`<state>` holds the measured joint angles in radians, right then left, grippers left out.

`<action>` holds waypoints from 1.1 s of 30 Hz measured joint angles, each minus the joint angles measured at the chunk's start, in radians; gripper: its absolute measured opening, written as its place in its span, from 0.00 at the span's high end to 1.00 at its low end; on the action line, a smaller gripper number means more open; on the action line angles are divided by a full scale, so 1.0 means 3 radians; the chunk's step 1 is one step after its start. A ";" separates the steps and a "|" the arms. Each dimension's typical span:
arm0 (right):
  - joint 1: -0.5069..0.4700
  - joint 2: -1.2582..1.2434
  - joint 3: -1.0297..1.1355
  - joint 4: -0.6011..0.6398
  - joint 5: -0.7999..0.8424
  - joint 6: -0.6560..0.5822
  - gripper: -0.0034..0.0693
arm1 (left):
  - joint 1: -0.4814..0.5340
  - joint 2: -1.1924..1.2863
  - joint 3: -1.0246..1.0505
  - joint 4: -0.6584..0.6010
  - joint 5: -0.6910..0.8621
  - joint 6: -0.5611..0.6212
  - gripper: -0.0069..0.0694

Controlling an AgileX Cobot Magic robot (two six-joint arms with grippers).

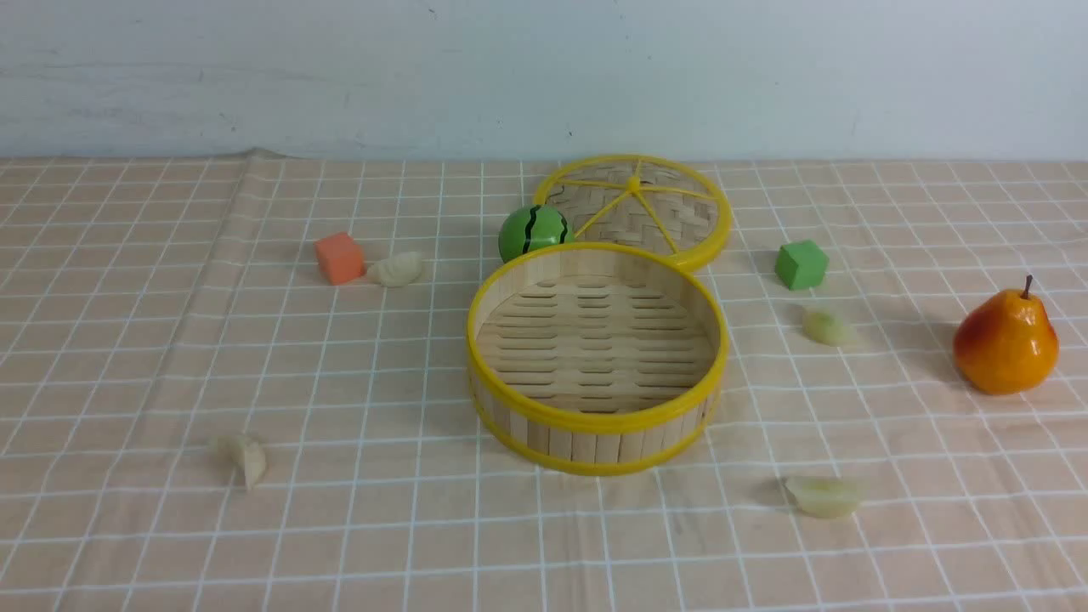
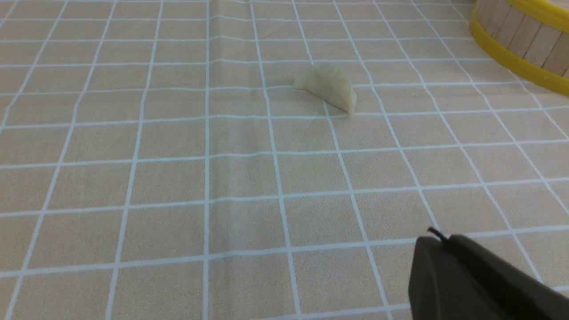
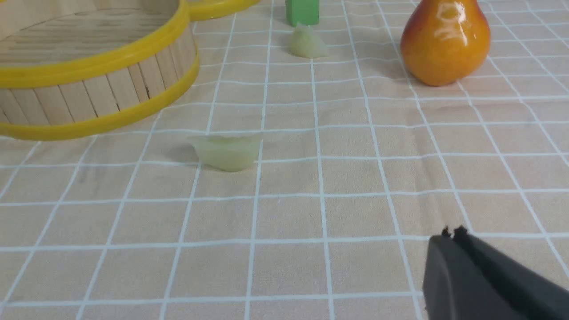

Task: Put the dumplings into the steamer on the table with the brown tablecloth.
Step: 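Reach for and grasp a dumpling on the table with the left gripper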

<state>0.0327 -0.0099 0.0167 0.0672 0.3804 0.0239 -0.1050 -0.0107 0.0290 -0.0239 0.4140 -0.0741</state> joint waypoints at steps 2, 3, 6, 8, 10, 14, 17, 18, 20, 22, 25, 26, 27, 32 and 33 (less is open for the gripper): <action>0.0000 0.0000 0.0000 0.0000 0.0000 0.0000 0.98 | 0.0000 0.0000 0.0000 0.0000 0.0000 0.0000 0.90; 0.0000 0.0000 0.0000 0.0000 0.0000 0.0000 0.98 | 0.0000 0.0000 0.0000 0.0000 0.0000 0.0000 0.90; 0.0000 0.0000 0.0000 0.0000 0.0000 0.0000 0.98 | 0.0000 0.0000 0.0000 0.0000 0.0000 0.0000 0.89; 0.0000 0.0000 0.0000 0.0000 0.0000 0.0000 0.98 | 0.0000 0.0000 0.0000 0.0000 0.0000 0.0000 0.89; 0.0000 0.0000 0.0000 0.0000 0.0000 0.0000 0.98 | 0.0000 0.0000 0.0000 0.0000 0.0000 0.0000 0.89; 0.0000 0.0000 0.0000 0.0000 0.0000 0.0000 0.98 | 0.0000 0.0000 0.0000 0.0000 0.0000 0.0000 0.89; 0.0000 0.0000 0.0000 0.0000 0.0000 0.0000 0.98 | 0.0000 0.0000 0.0000 0.0000 0.0000 0.0000 0.89; 0.0000 0.0000 0.0000 0.0000 0.0000 0.0000 0.98 | 0.0000 0.0000 0.0000 0.0000 0.0000 0.0000 0.89; 0.0000 0.0000 0.0000 0.0000 0.0000 0.0000 0.98 | 0.0000 0.0000 0.0000 0.0000 0.0000 0.0000 0.89; 0.0000 0.0000 0.0000 0.0000 0.0000 0.0000 0.98 | 0.0000 0.0000 0.0000 0.0000 0.0000 0.0000 0.89; 0.0000 0.0000 0.0000 0.0000 0.0000 0.0000 0.98 | 0.0000 0.0000 0.0000 0.0034 0.0000 0.0003 0.88; 0.0000 0.0000 0.0000 0.0000 0.0000 0.0000 0.98 | 0.0000 0.0000 0.0000 0.0080 0.0000 0.0003 0.88; 0.0000 0.0000 0.0000 0.0000 0.0000 0.0000 0.98 | 0.0000 0.0000 0.0000 0.0080 0.0000 0.0003 0.88; 0.0000 0.0000 0.0000 0.0000 0.0000 0.0000 0.98 | 0.0000 0.0000 0.0006 0.0127 -0.0188 0.0003 0.88; 0.0000 0.0000 0.0000 -0.0003 0.0000 0.0000 0.98 | 0.0000 0.0000 0.0006 0.0124 -0.0281 0.0003 0.88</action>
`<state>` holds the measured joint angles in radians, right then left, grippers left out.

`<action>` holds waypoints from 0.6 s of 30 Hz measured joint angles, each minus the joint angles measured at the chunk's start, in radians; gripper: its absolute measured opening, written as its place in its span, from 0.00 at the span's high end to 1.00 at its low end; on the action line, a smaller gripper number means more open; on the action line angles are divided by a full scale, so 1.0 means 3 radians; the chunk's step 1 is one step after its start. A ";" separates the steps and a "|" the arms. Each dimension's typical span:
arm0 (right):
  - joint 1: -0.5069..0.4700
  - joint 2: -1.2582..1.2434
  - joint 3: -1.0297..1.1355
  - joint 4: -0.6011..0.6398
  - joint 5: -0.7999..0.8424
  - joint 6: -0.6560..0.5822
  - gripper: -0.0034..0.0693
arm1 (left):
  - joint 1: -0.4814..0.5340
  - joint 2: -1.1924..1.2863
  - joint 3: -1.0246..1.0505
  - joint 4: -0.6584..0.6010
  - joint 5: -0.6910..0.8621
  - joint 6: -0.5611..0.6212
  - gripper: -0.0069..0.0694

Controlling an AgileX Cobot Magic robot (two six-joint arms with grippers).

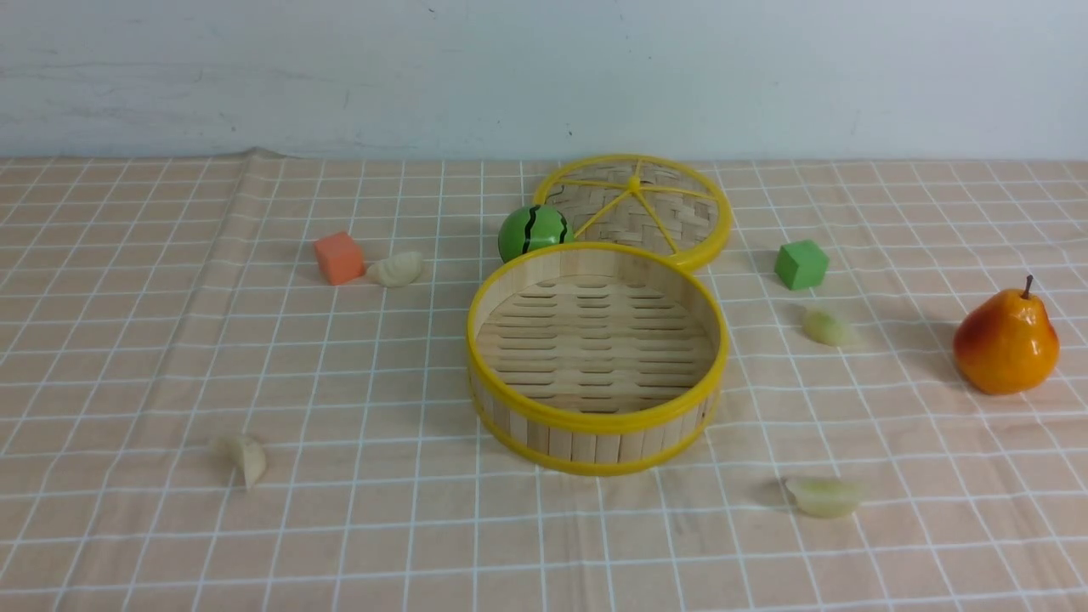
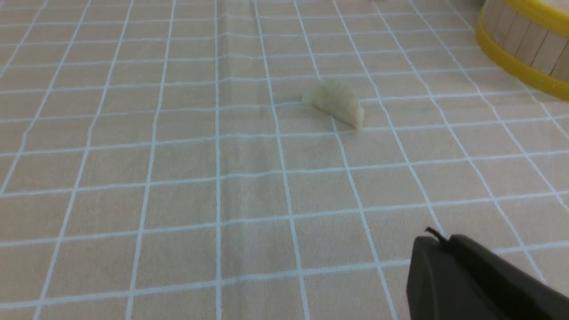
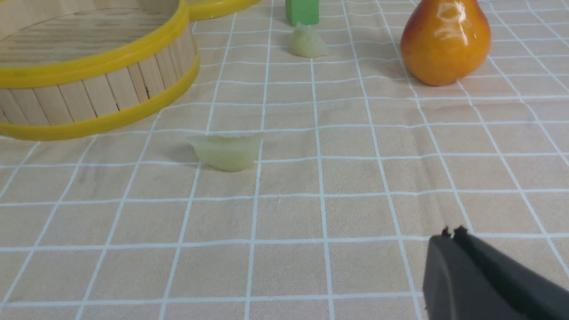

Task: Put the dumplings into the steamer on the table with the brown tablecloth.
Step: 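Reach for and grasp a dumpling on the table with the left gripper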

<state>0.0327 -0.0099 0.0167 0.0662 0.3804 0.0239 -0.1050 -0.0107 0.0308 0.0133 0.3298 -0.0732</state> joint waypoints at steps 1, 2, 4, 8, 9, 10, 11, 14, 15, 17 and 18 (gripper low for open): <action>0.0000 0.0000 0.0000 -0.0003 0.0000 0.0000 0.98 | 0.0000 0.0000 0.0000 0.0000 -0.0080 0.0000 0.88; 0.0000 0.0000 0.0000 -0.0004 0.0000 0.0000 0.98 | 0.0000 0.0000 0.0001 0.0000 -0.0324 0.0000 0.88; 0.0000 0.0000 0.0000 -0.0007 -0.0018 0.0000 0.98 | 0.0000 0.0000 0.0001 0.0009 -0.0508 0.0000 0.88; 0.0000 0.0000 0.0032 -0.0007 -0.0443 0.0000 0.98 | 0.0000 0.0000 0.0001 0.0052 -0.1383 0.0000 0.87; 0.0000 0.0000 0.0032 -0.0007 -0.0665 0.0000 0.98 | 0.0000 0.0000 0.0001 0.0052 -0.1571 0.0000 0.87; 0.0000 0.0000 0.0032 -0.0007 -0.0916 0.0000 0.98 | 0.0000 0.0000 0.0001 0.0052 -0.1796 0.0000 0.87; 0.0000 0.0000 0.0032 -0.0007 -0.1176 0.0000 0.98 | 0.0000 0.0000 0.0001 0.0040 -0.1950 0.0000 0.87; 0.0000 0.0000 0.0032 -0.0007 -0.1933 0.0066 0.97 | 0.0000 0.0000 0.0001 0.0010 -0.2546 -0.0072 0.87; 0.0000 0.0000 0.0032 -0.0004 -0.2185 0.0111 0.97 | 0.0000 0.0000 0.0001 0.0004 -0.2724 -0.0152 0.87; 0.0000 0.0000 0.0032 0.0000 -0.2624 0.0231 0.97 | 0.0000 0.0000 0.0001 -0.0002 -0.2977 -0.0431 0.86; 0.0000 0.0000 0.0032 0.0004 -0.2854 0.0273 0.97 | 0.0000 0.0000 0.0001 -0.0006 -0.3127 -0.0588 0.86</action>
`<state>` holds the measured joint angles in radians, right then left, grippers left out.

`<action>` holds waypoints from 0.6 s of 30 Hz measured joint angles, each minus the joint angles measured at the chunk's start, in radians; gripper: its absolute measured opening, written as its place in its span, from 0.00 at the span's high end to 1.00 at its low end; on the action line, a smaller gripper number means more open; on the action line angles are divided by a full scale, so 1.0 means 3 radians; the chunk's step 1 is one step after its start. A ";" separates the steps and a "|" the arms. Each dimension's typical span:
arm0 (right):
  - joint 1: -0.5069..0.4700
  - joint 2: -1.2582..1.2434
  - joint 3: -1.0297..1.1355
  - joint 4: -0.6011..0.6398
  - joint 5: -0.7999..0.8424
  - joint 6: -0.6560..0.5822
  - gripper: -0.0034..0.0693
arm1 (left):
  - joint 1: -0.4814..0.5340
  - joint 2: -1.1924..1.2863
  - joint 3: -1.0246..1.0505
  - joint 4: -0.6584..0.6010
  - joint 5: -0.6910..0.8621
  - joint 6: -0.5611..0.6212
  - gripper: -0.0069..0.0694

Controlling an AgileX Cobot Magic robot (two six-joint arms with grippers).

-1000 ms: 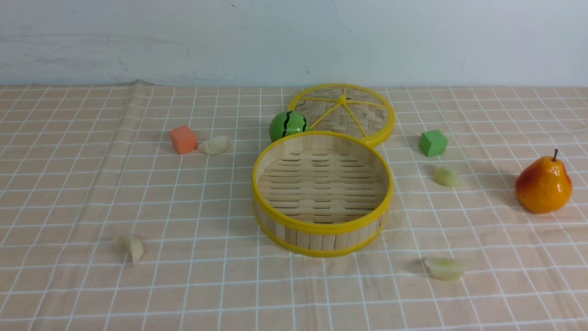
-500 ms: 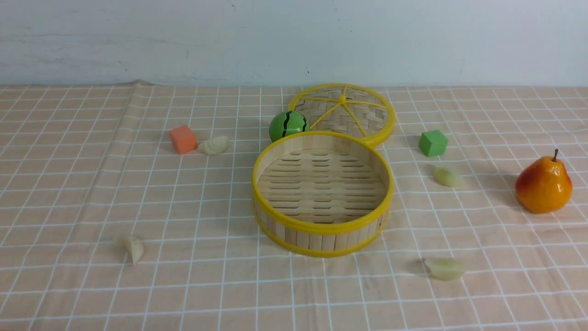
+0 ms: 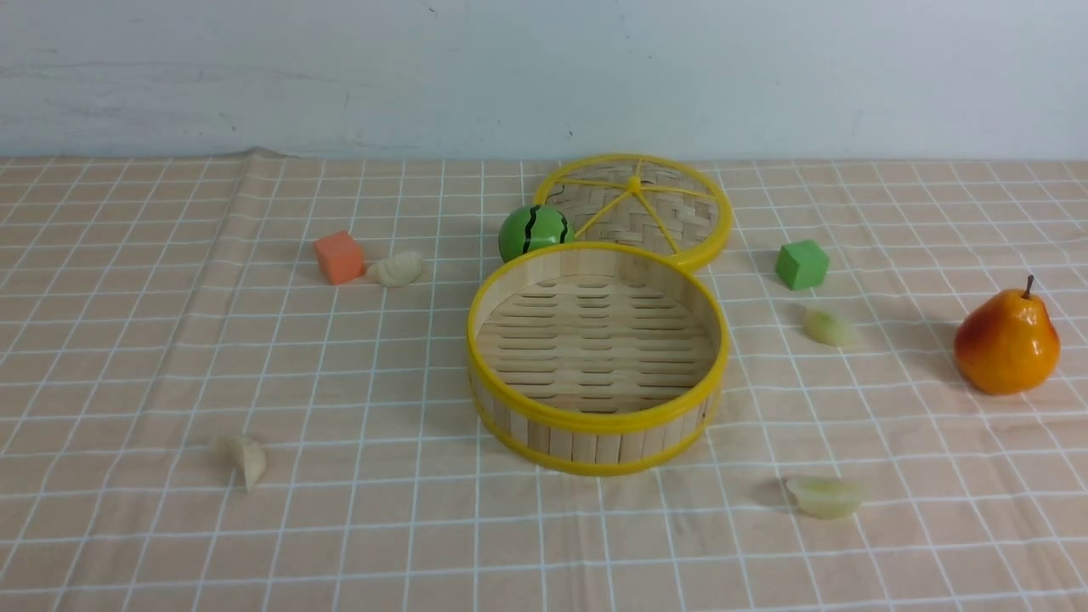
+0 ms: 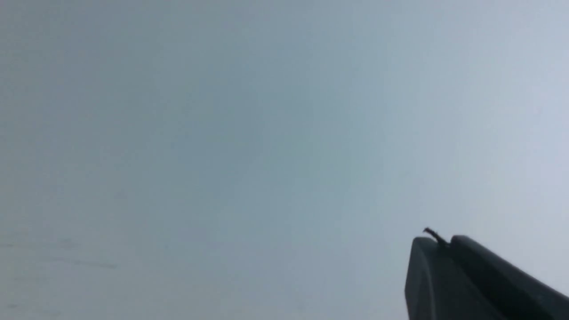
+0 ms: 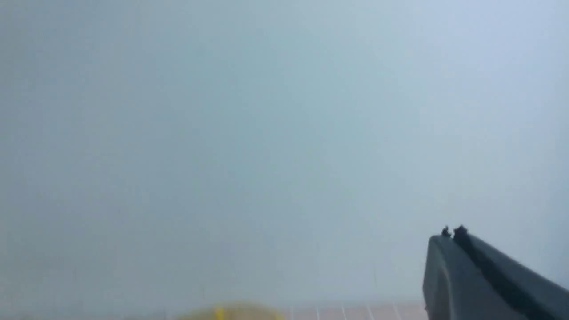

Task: Put the dumplings into the steamer on the table with the brown tablecloth.
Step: 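Reach for and grasp a dumpling on the table with the left gripper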

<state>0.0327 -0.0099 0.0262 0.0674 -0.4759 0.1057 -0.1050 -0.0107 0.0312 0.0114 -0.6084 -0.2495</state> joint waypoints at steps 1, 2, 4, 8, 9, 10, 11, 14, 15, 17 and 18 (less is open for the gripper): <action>0.0000 0.0000 0.0000 0.0000 -0.0286 0.0093 0.97 | 0.0000 0.0000 0.0000 -0.0008 -0.0143 -0.0219 0.86; 0.0000 0.0000 0.0000 0.0000 -0.0550 0.0159 0.97 | 0.0000 0.0000 0.0000 -0.0018 -0.0279 -0.0466 0.86; 0.0000 0.0000 0.0000 0.0003 -0.0969 0.0373 0.97 | 0.0000 0.0000 0.0000 -0.0038 -0.0449 -0.1006 0.86; 0.0000 0.0012 -0.0089 0.0003 -0.1017 0.0565 0.96 | 0.0000 0.0003 -0.0234 0.0016 -0.0165 -0.1374 0.86; 0.0000 0.0045 -0.0182 0.0003 -0.0888 0.0556 0.96 | 0.0000 0.0028 -0.0351 0.0029 0.0006 -0.1365 0.86; 0.0000 0.0107 -0.0335 0.0003 -0.0668 0.0511 0.96 | 0.0000 0.0124 -0.0556 0.0046 0.0214 -0.1318 0.86; 0.0000 0.0197 -0.0483 0.0003 -0.0435 0.0446 0.96 | 0.0000 0.0259 -0.0734 0.0053 0.0383 -0.1257 0.86; 0.0000 0.0580 -0.0888 0.0003 0.0230 0.0196 0.96 | 0.0000 0.0832 -0.1183 0.0058 0.0845 -0.1117 0.86; 0.0000 0.0749 -0.0993 0.0000 0.0455 0.0101 0.96 | 0.0000 0.1048 -0.1279 0.0059 0.0982 -0.1099 0.86; 0.0000 0.1020 -0.1102 0.0000 0.0759 -0.0016 0.96 | 0.0000 0.1385 -0.1374 0.0059 0.1129 -0.1091 0.85; 0.0000 0.1207 -0.1136 0.0000 0.0870 -0.0046 0.96 | 0.0000 0.1626 -0.1407 0.0059 0.1189 -0.1091 0.85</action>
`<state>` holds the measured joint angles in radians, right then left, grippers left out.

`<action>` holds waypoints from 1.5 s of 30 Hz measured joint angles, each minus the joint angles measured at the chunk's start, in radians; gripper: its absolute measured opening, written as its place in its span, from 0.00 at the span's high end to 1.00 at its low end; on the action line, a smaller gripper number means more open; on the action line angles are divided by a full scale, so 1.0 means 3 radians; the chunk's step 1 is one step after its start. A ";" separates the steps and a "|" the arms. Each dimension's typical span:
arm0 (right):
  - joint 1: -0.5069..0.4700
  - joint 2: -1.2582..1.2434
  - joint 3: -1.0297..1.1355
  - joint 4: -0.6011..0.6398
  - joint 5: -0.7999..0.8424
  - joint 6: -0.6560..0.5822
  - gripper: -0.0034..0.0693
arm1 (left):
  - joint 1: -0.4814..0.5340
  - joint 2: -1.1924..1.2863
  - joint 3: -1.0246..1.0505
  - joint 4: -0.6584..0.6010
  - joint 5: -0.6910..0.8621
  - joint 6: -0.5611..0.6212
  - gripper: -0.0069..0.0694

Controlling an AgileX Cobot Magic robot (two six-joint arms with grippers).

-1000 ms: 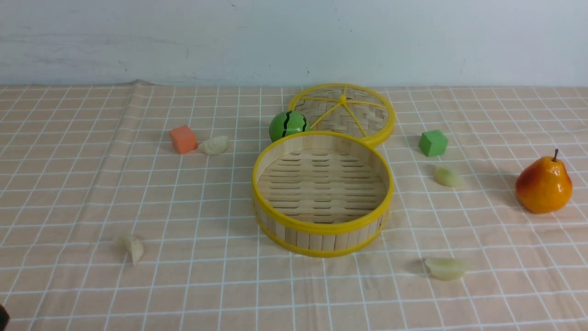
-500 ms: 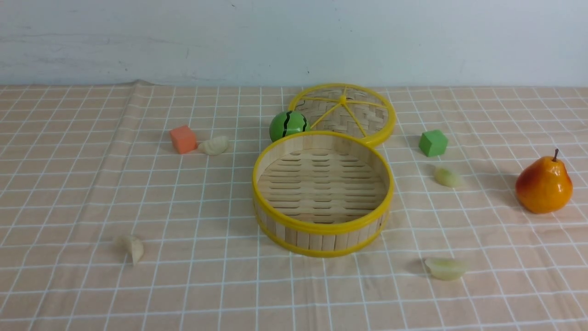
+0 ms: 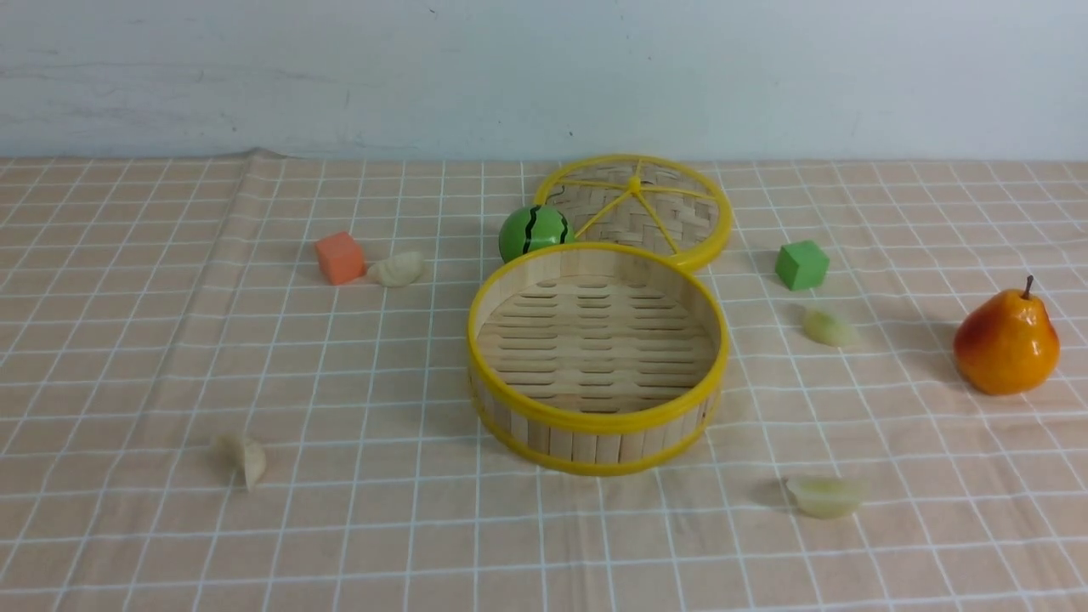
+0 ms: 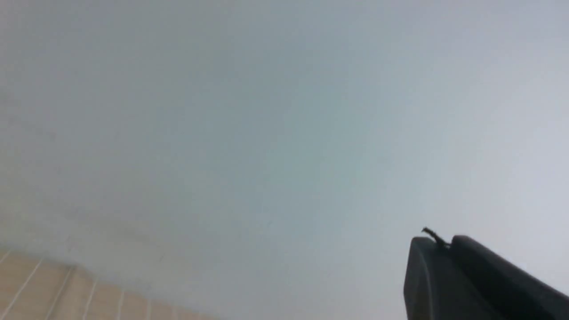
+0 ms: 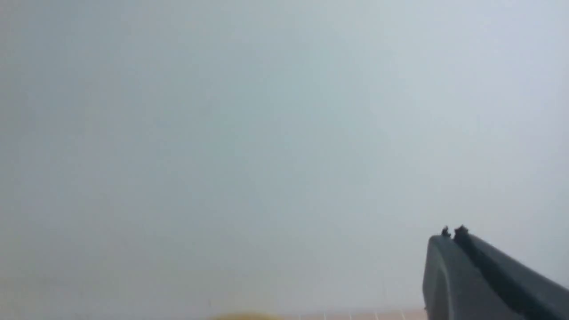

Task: Put the dumplings into the steamer on the table with the brown tablecloth.
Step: 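Reach for and grasp a dumpling on the table with the left gripper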

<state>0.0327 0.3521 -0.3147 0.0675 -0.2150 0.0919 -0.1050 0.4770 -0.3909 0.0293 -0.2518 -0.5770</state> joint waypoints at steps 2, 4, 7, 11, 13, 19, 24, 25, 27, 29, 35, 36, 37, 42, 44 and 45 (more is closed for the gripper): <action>0.0000 0.0275 -0.0005 0.0000 0.0104 -0.0006 0.95 | 0.0000 0.0342 -0.0013 0.0000 0.0011 -0.0016 0.84; 0.0000 0.0492 -0.0005 0.0000 0.0144 -0.0006 0.95 | 0.0000 0.0701 -0.0020 0.0000 0.0011 -0.0043 0.84; 0.0000 0.0769 -0.0005 0.0003 0.0171 0.0000 0.95 | 0.0000 0.1174 -0.0032 -0.0061 0.0016 -0.0206 0.84; 0.0000 0.1062 -0.0134 -0.0013 0.0717 0.0193 0.95 | -0.0011 0.1751 -0.0242 0.0057 0.0508 -0.1001 0.84; 0.0000 0.1207 -0.0346 -0.0074 0.1488 0.0232 0.95 | -0.0143 0.1964 -0.0489 0.0461 0.1067 -0.1230 0.84; 0.0069 0.1741 -0.0888 0.0110 0.2859 -0.0258 0.95 | -0.0732 0.2490 -0.1453 0.1318 0.2323 -0.1084 0.85; 0.0208 0.2050 -0.0978 0.0550 0.2583 -0.0879 0.95 | -0.0775 0.3165 -0.2395 0.1257 0.2779 -0.0541 0.93; 0.0236 0.2111 -0.0979 0.0656 0.2519 -0.1029 0.95 | -0.0768 0.3347 -0.2621 0.1198 0.2840 -0.0405 0.93; 0.0250 0.2209 -0.0979 0.0795 0.2477 -0.1248 0.95 | -0.0762 0.3713 -0.3072 0.1047 0.2995 -0.0101 0.93; 0.0254 0.2240 -0.0979 0.0853 0.2457 -0.1369 0.95 | -0.0762 0.3930 -0.3296 0.0953 0.3095 0.0071 0.93; 0.0254 0.2281 -0.0979 0.1045 0.2409 -0.1971 0.95 | -0.0755 0.4995 -0.4686 0.0347 0.3526 0.0910 0.92; 0.0254 0.2281 -0.0979 0.1045 0.2409 -0.1980 0.95 | -0.0755 0.5026 -0.4725 0.0333 0.3541 0.0924 0.92; 0.0254 0.2285 -0.0979 0.1052 0.2406 -0.2016 0.95 | -0.0739 0.5232 -0.4951 0.0268 0.3580 0.0995 0.90; 0.0254 0.2288 -0.0979 0.1066 0.2402 -0.2052 0.95 | -0.0649 0.5769 -0.5625 0.0093 0.3652 0.1134 0.72; 0.0254 0.2288 -0.0979 0.1066 0.2372 -0.2063 0.94 | -0.0582 0.6071 -0.5908 0.0085 0.3652 0.1188 0.54; 0.0254 0.2288 -0.0979 0.1066 0.2369 -0.2063 0.94 | -0.0582 0.6071 -0.5926 0.0085 0.3652 0.1197 0.53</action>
<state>0.1089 1.0386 -0.6085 0.3872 0.4957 -0.5270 -0.2795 2.2985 -2.1689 0.0548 0.8439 -0.2178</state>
